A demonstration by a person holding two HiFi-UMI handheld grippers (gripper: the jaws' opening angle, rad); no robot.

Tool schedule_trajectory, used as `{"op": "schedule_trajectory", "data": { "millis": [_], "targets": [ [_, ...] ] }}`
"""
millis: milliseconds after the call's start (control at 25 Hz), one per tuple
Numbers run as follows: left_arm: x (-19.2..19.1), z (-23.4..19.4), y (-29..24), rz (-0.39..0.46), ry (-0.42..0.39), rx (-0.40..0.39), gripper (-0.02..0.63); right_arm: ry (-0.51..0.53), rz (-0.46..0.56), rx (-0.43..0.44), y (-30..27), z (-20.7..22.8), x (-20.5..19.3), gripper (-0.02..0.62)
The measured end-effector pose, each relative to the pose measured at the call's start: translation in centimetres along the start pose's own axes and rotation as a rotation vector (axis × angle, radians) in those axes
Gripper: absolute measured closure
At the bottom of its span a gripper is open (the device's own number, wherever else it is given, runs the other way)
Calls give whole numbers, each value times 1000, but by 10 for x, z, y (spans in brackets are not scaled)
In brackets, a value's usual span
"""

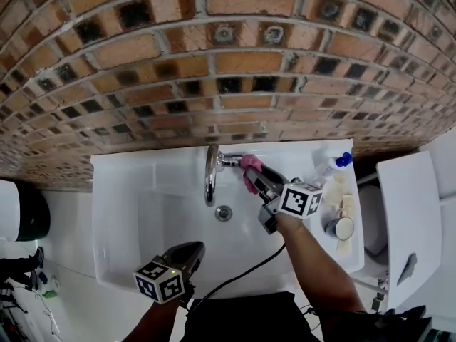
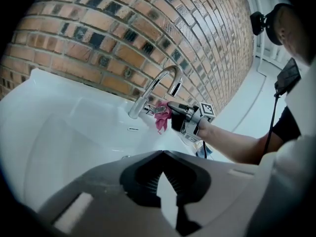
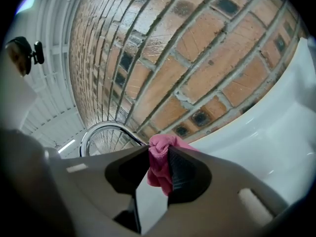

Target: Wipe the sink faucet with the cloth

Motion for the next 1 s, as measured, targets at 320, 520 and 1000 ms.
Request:
{"op": "schedule_trajectory", "data": {
  "millis": [320, 520, 1000],
  "targets": [
    [-1, 2, 16, -32, -50, -28, 600, 176, 1, -56, 18, -29, -12, 485],
    [4, -2, 19, -45, -80, -43, 600, 219, 20, -75, 24, -44, -23, 485],
    [9, -20, 33, -28, -61, -31, 600, -230, 94, -118, -10, -20, -75, 483]
  ]
}}
Point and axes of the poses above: the fingertips, and each gripper's own axes: y backward along the fingers, z to its right, x out of its top, the point moved 2 cm from there along y, backward along the fingers, and after that the axes turned 4 degrees about -x, right-handed, at the moved point
